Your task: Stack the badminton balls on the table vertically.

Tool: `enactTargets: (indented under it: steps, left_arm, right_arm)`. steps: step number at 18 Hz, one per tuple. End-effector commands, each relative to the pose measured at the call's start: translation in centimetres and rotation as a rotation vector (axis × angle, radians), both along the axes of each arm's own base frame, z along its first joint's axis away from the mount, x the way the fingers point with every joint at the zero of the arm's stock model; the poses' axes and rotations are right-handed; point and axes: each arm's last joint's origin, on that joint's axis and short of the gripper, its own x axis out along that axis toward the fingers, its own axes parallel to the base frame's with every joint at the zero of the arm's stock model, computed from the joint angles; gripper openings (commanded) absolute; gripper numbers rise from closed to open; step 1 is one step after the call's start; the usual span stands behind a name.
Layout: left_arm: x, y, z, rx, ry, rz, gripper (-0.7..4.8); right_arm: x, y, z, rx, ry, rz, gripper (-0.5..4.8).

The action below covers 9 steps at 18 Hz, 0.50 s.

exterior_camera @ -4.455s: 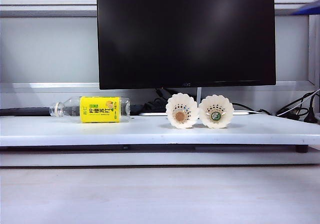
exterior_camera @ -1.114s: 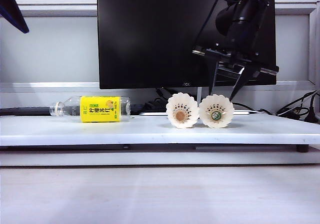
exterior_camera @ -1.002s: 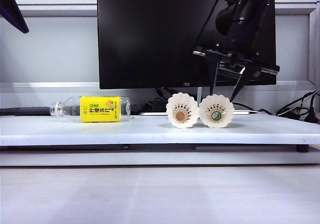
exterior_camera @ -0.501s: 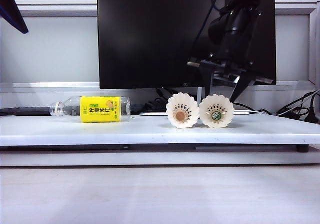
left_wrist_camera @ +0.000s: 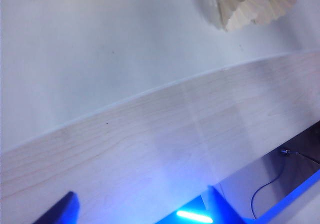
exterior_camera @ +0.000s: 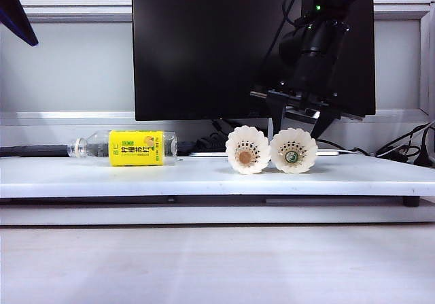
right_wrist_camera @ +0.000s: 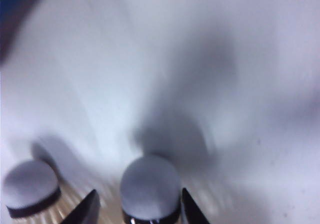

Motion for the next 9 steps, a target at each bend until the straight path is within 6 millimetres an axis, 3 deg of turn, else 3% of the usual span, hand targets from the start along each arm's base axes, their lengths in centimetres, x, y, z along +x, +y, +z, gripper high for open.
enactTargets:
  steps: [1,9]
  left_arm:
    - [0.01,-0.04,0.21,-0.001,-0.017,-0.009,3.44]
    - [0.03,-0.04,0.21,-0.001,-0.019,-0.009,3.44]
  right_arm:
    - [0.08,0.03,0.09,-0.012,-0.014,-0.005,2.10]
    - [0.19,0.00,0.03,-0.031,-0.028,-0.008,1.97]
